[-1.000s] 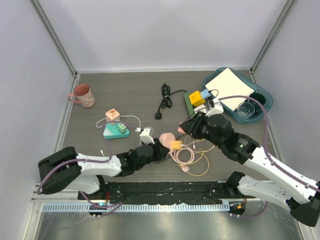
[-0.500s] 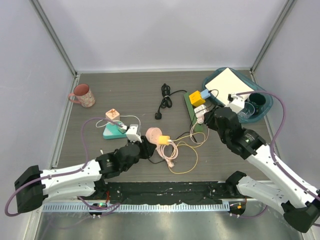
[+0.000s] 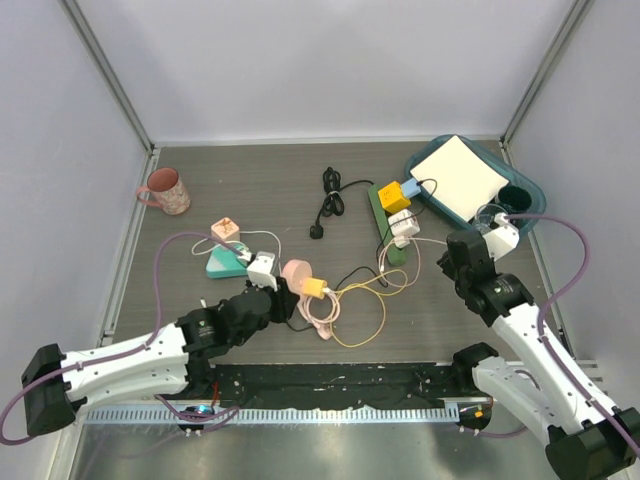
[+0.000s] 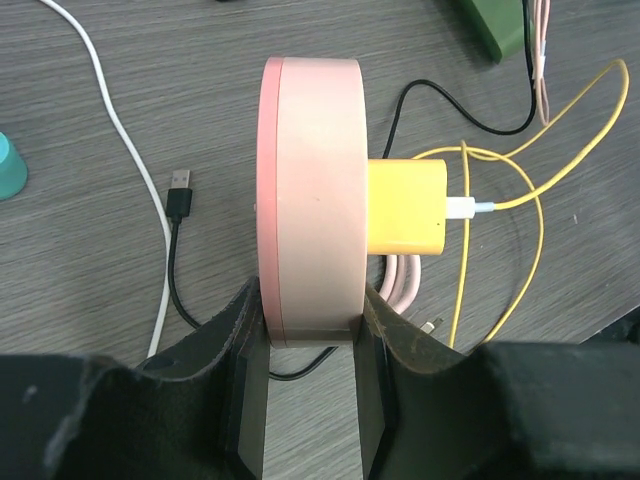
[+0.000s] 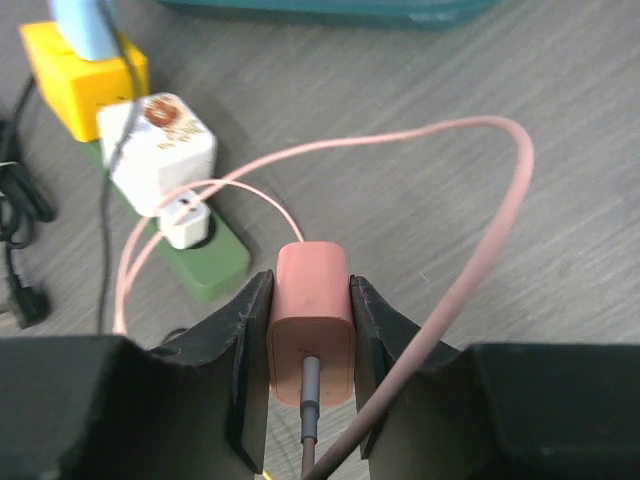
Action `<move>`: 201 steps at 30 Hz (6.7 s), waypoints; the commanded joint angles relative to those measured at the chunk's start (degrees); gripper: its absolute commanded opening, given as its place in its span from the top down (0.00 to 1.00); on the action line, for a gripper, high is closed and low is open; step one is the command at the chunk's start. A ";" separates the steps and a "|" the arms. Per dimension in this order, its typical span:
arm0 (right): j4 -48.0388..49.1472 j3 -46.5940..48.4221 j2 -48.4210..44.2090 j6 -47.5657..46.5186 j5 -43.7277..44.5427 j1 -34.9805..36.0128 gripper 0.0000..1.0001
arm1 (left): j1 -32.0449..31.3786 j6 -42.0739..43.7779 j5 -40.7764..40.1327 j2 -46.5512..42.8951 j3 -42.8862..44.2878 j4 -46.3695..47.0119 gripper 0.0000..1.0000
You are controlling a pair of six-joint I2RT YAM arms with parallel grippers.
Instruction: Pull the plug off the socket
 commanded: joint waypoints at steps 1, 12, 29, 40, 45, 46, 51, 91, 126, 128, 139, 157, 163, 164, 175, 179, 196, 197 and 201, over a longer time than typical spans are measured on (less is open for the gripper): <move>3.84 -5.82 -2.40 5.08 -3.71 -2.18 0.99 | 0.33 3.18 2.06 0.98 0.59 4.66 1.00; 11.78 -14.62 -1.36 6.56 -14.27 -2.97 0.87 | 0.33 5.39 4.01 -7.35 -8.56 10.15 1.00; 3.53 -8.92 -3.81 4.64 -2.85 -4.11 0.25 | 0.33 5.90 3.40 -4.46 13.49 -8.66 1.00; -5.61 -1.35 -9.07 6.30 -14.97 -4.20 0.30 | 0.33 4.68 7.09 -0.06 10.43 -1.83 1.00; -7.56 -0.47 -12.60 7.46 -16.38 -4.11 0.32 | 0.33 2.31 4.89 -0.51 4.63 6.17 1.00; -6.51 -1.08 -12.87 6.49 -17.34 -4.11 0.32 | 0.33 2.22 5.15 -0.07 4.27 6.88 1.00; 15.10 -6.97 -11.13 -0.90 -44.96 -4.11 0.35 | 0.33 -0.41 5.15 3.53 3.13 10.56 1.00; 42.28 -5.49 18.50 9.12 -22.09 35.61 0.24 | 0.33 -9.38 4.89 -3.49 -0.56 11.28 1.00; 47.47 -8.91 16.22 11.84 -24.12 36.58 0.99 | 0.25 -10.96 3.40 -2.53 -2.23 13.74 0.43; 47.73 -9.09 16.31 11.84 -24.21 36.67 0.99 | 0.33 -10.61 3.57 -2.44 -2.15 13.83 0.65; 47.99 -9.17 15.43 8.68 -22.36 36.58 0.99 | 0.33 -9.21 0.85 -2.61 -2.41 11.81 1.00; 48.00 -8.82 13.86 2.70 -14.90 37.81 0.99 | 0.33 -9.91 -5.92 5.74 1.64 3.02 1.00; 51.41 -15.14 7.44 4.63 -18.12 35.97 0.99 | 0.33 -9.74 -8.29 1.61 -1.18 3.72 1.00; 52.20 -15.85 7.43 5.16 -18.58 35.88 0.99 | 0.33 -9.47 -8.47 1.00 -1.35 3.72 1.00; 47.66 -11.64 12.10 5.07 -15.51 38.51 0.99 | 1.04 -12.11 -8.91 9.07 4.18 -1.73 1.00; 40.71 -9.17 9.46 5.78 -13.92 38.43 0.99 | 1.04 -12.11 -10.58 9.69 3.31 -2.17 1.00; 42.30 -11.20 8.93 3.59 -16.30 38.69 0.99 | 4.20 -17.12 -4.69 9.43 2.15 -1.28 1.00; 39.85 -10.24 8.06 3.32 -15.16 38.43 0.99 | 4.20 -17.03 -4.95 9.60 2.51 -1.99 1.00; 39.73 -10.05 6.38 3.14 -18.74 37.37 0.99 | 4.20 -15.98 -4.69 10.40 2.60 -1.05 1.00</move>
